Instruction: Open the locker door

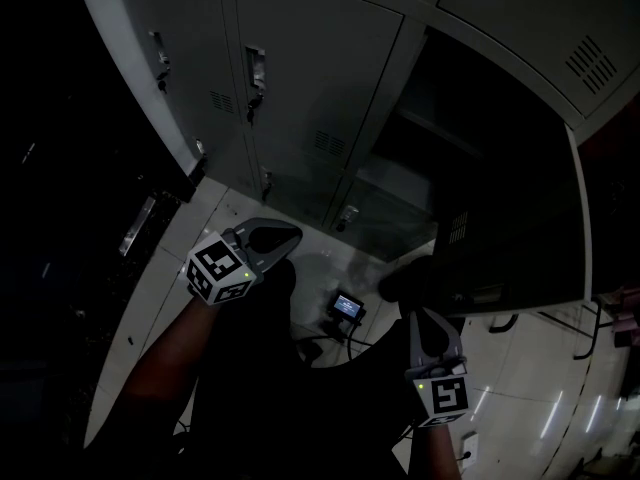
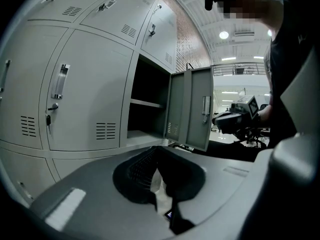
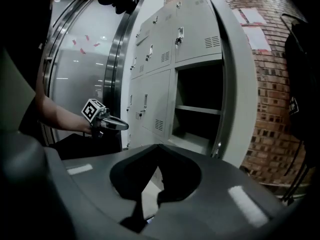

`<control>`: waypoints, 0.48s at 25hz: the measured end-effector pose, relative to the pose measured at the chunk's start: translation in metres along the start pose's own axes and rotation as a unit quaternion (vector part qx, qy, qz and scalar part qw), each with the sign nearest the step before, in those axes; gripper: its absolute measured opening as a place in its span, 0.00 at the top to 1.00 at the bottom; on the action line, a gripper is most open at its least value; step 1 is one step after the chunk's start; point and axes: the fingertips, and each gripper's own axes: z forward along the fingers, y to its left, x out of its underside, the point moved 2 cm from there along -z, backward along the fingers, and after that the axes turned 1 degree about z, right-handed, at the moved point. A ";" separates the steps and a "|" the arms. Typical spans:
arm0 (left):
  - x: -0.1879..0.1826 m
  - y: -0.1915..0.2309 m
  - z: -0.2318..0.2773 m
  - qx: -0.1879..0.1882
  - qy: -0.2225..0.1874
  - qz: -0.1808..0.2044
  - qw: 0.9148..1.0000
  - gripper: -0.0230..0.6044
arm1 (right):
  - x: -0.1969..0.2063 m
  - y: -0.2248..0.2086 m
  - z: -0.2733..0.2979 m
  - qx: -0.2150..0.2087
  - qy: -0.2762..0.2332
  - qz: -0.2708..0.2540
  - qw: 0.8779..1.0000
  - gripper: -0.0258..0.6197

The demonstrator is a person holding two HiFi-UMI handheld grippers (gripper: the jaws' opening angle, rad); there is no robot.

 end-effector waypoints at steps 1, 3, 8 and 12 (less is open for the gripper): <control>0.000 0.000 0.000 0.000 0.000 0.000 1.000 0.94 | -0.002 0.002 0.003 -0.006 -0.003 0.003 1.000 0.96; 0.000 0.000 0.000 0.000 0.001 0.000 1.000 0.94 | -0.007 0.008 0.010 -0.021 -0.011 0.003 1.000 0.96; 0.000 0.000 -0.001 0.000 0.001 0.000 1.000 0.94 | -0.006 0.025 0.021 -0.040 -0.006 -0.018 0.999 0.96; 0.000 0.000 0.000 0.000 0.002 0.000 1.000 0.94 | -0.001 0.025 0.023 -0.039 0.003 -0.010 0.999 0.96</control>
